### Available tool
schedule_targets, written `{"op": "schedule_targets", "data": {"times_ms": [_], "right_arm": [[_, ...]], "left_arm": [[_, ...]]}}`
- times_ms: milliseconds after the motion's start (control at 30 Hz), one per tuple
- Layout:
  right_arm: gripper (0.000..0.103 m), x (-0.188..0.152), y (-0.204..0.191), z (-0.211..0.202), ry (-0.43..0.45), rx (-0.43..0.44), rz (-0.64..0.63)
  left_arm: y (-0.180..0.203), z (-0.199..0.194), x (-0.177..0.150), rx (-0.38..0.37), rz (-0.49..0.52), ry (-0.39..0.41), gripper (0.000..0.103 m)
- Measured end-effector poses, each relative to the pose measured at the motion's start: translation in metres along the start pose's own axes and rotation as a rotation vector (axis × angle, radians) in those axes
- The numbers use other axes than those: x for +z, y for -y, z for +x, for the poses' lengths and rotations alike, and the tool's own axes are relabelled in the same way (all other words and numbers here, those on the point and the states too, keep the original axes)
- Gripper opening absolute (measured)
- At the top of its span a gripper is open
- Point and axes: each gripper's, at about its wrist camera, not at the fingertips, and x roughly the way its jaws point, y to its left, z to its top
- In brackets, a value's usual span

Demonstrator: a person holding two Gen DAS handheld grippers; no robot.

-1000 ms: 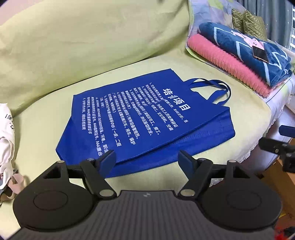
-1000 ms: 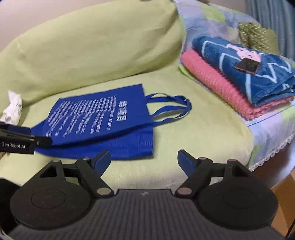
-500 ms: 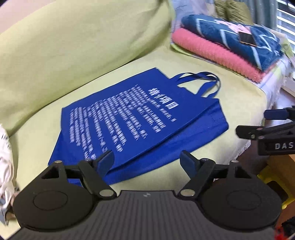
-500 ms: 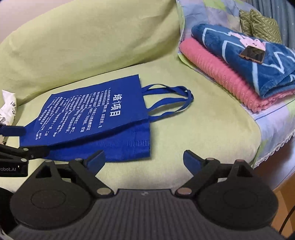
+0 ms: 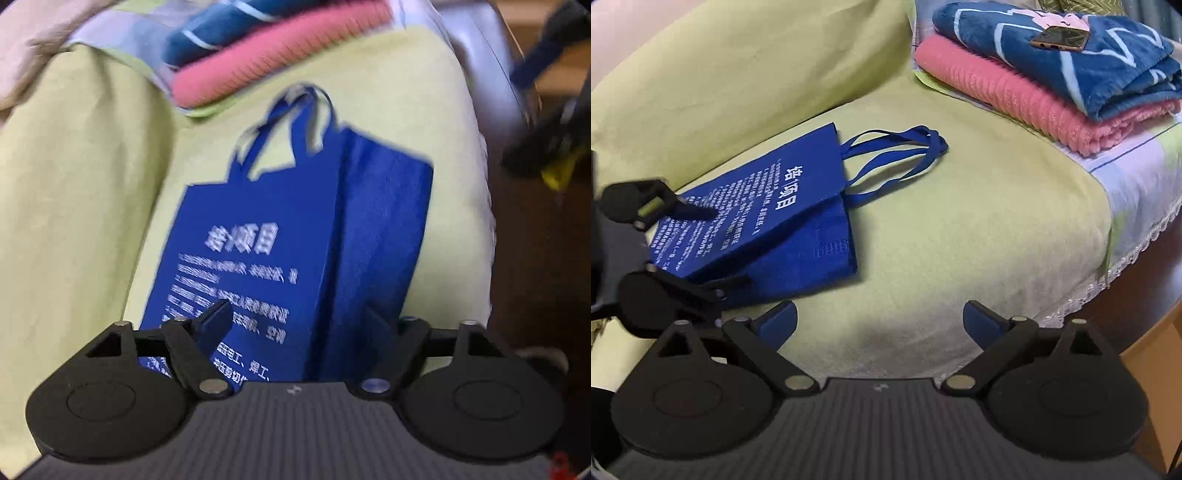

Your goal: Fold shopping bag

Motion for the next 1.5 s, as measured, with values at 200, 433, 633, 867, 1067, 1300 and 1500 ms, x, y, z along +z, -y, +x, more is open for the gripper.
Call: {"op": "schedule_targets", "data": {"times_ms": [200,433,633,867,1067,1300,1500], "right_arm": [[0.012,-0.002,-0.017,0.01,0.05,0.134,-0.026],[0.011,0.006,-0.05,0.02,0.143,0.296,-0.073],[0.011,0.012,-0.069,0.054,0.155,0.228,-0.133],[0.011,0.015,-0.067,0.03,0.154,0.302,-0.141],[0.011,0.012,-0.075,0.028,0.271,0.29,-0.201],[0.011,0.024,-0.071,0.077,0.193,0.22,-0.17],[0.011,0.033,-0.051,0.09,0.12,0.224,-0.104]], "left_arm": [[-0.013,-0.021,-0.022,0.043,-0.039,0.102,0.002],[-0.012,-0.033,-0.034,0.11,-0.006,0.132,0.002],[-0.012,-0.037,-0.037,0.147,0.037,0.142,0.002],[-0.009,-0.034,-0.037,0.167,0.059,0.143,0.003],[-0.011,-0.033,-0.036,0.174,0.078,0.15,0.003],[0.003,-0.031,-0.045,0.167,0.143,0.157,0.003],[0.025,-0.022,-0.056,0.147,0.267,0.155,0.003]]}}
